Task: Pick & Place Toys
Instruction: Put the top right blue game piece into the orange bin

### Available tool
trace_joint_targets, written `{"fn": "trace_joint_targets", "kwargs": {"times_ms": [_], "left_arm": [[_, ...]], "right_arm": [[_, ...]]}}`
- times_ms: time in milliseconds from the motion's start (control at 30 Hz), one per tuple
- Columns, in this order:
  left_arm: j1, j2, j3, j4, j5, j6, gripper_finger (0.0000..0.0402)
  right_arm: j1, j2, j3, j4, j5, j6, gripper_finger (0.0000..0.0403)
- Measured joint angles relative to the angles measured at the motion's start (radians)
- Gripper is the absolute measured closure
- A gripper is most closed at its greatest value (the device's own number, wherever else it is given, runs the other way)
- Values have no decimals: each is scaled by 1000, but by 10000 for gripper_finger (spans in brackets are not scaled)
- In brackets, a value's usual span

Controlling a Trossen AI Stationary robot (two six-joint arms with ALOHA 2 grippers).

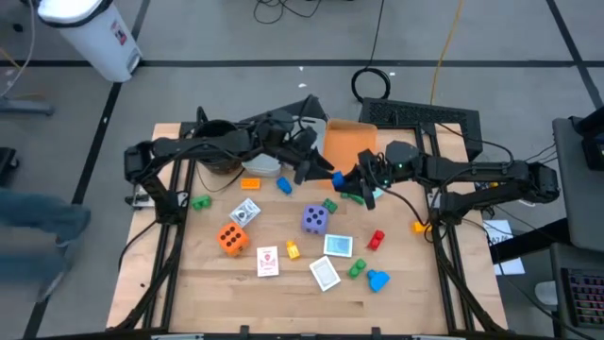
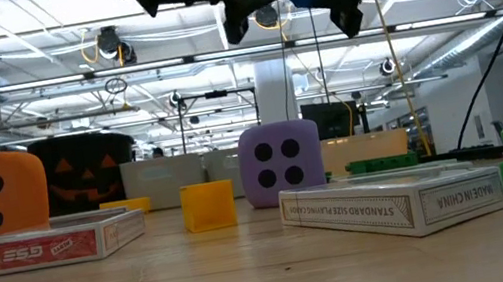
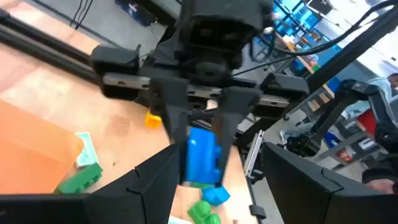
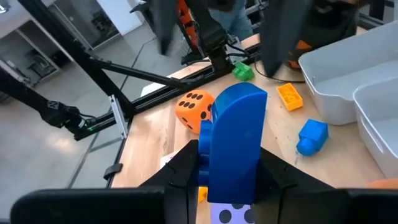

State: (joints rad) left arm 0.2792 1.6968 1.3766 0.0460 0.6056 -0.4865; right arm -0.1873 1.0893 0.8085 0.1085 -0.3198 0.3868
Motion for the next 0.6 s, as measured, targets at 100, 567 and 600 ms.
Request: {"fn": "trace_joint_targets", "kwargs": {"times_ms": [100,567,600], "left_arm": [[0,9,0,1,0,-19,163],[-20,21,2,-6,-5,-29,163],[-20,21,2,-10,-10,-25,163]], "right_arm": [[8,0,0,-2,0,-10,321],[8,0,0,51,0,-34,321],[6,0,0,60,0,-34,321]]}}
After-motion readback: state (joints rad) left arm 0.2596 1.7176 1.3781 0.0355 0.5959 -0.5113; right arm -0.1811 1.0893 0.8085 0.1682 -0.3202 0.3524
